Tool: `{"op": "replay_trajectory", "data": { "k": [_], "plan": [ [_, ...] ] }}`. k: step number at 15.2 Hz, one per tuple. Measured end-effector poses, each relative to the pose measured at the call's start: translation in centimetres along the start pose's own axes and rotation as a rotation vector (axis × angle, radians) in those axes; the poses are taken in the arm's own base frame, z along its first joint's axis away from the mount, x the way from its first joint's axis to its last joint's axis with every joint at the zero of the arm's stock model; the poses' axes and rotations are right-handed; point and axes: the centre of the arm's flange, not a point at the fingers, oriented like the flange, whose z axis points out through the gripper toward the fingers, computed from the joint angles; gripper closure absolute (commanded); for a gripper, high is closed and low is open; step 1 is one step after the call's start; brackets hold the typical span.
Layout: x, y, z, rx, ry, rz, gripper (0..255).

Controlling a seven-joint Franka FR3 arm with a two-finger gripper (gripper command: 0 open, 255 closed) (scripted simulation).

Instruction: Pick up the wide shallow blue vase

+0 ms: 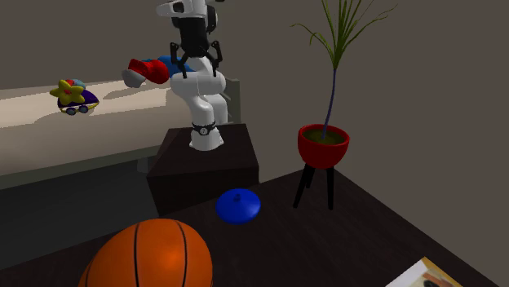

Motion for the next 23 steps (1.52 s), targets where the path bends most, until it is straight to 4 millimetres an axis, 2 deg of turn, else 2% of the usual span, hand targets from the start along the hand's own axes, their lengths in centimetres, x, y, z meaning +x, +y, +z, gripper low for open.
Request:
{"op": "replay_trajectory", "data": {
  "k": [2,5,9,12,19,23],
  "plan": [
    [0.3,0.0,0.5,0.000,-0.001,-0.002,0],
    [1.8,-0.6,3.4,0.002,-0.005,-0.014,0],
    [4.7,-1.7,7.4,0.006,-0.011,-0.033,0],
    [6.4,-2.9,11.3,0.009,-0.016,-0.046,0],
    [10.9,-4.3,19.0,0.015,-0.023,-0.078,0],
    [13.4,-5.9,23.3,0.018,-0.028,-0.098,0]
  ]
}}
